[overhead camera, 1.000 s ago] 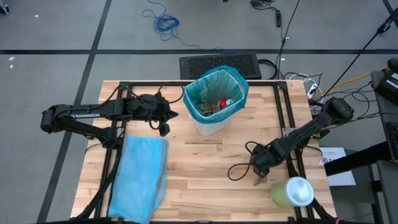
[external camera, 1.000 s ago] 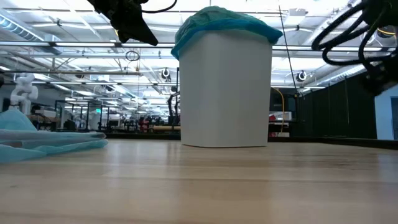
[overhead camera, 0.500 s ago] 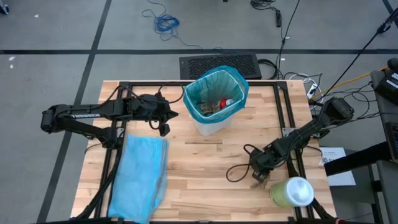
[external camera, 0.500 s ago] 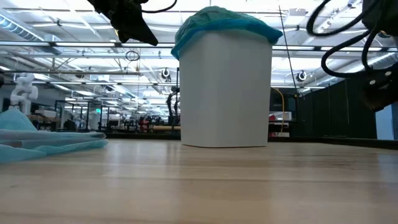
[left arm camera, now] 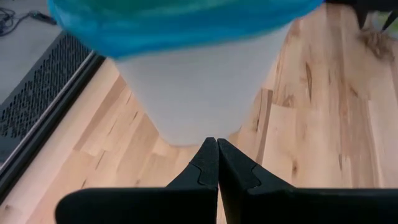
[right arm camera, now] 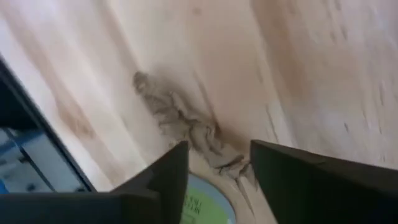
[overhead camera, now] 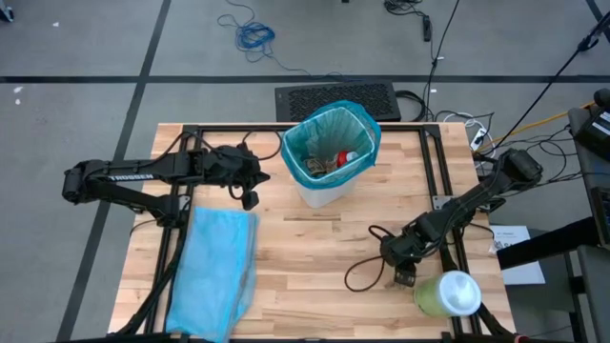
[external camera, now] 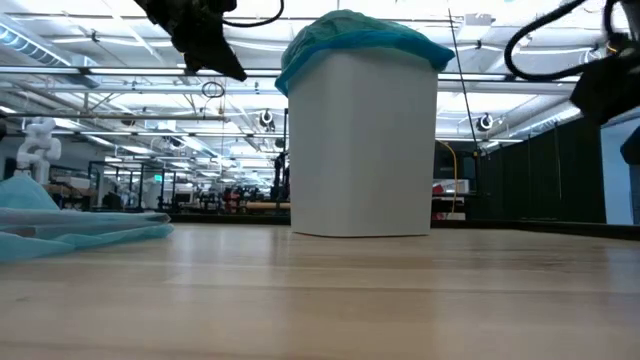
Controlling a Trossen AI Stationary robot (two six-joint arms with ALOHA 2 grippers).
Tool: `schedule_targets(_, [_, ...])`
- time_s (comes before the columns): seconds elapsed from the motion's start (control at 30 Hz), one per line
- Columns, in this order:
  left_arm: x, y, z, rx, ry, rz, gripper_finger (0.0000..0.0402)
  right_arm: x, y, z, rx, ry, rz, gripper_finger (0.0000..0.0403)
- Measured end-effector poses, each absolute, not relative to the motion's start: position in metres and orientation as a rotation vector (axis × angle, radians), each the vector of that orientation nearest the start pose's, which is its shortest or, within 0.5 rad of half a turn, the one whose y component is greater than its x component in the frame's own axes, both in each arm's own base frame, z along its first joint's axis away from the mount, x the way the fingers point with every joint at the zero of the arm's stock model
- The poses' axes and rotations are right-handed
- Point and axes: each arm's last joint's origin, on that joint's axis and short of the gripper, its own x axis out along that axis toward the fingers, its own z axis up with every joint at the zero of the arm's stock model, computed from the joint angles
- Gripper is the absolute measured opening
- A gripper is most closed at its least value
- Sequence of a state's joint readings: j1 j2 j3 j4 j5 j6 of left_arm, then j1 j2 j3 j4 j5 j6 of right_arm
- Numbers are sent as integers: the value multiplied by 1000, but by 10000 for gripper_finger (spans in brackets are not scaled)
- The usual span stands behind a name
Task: Place trash/remove bag and relplace
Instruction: Put the brown napkin into the trash bin
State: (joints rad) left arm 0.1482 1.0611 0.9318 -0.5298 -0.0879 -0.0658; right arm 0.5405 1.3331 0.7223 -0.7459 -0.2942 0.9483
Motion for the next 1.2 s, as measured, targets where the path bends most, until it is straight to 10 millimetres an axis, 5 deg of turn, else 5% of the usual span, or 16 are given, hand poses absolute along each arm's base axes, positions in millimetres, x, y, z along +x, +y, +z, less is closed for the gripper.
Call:
schedule_targets(0.23, [215, 35, 302, -84, 667, 249, 5, 169, 135, 178, 376, 1566, 137, 243])
schedule_targets(0.47, [215, 35, 302, -87, 667, 250, 5, 165, 149, 163, 214, 1542, 99, 244])
schedule_targets(0.67, [215, 35, 302, -86, 666, 250, 5, 171, 151, 148, 182, 1590, 75, 179])
schedule_targets(0.87, [215, 35, 303, -76, 655, 266, 4, 174, 152, 147, 170, 1581, 131, 25])
schedule_targets(1.2, [217, 30, 307, 39, 619, 373, 1, 215, 153, 195, 27, 1331, 128, 3])
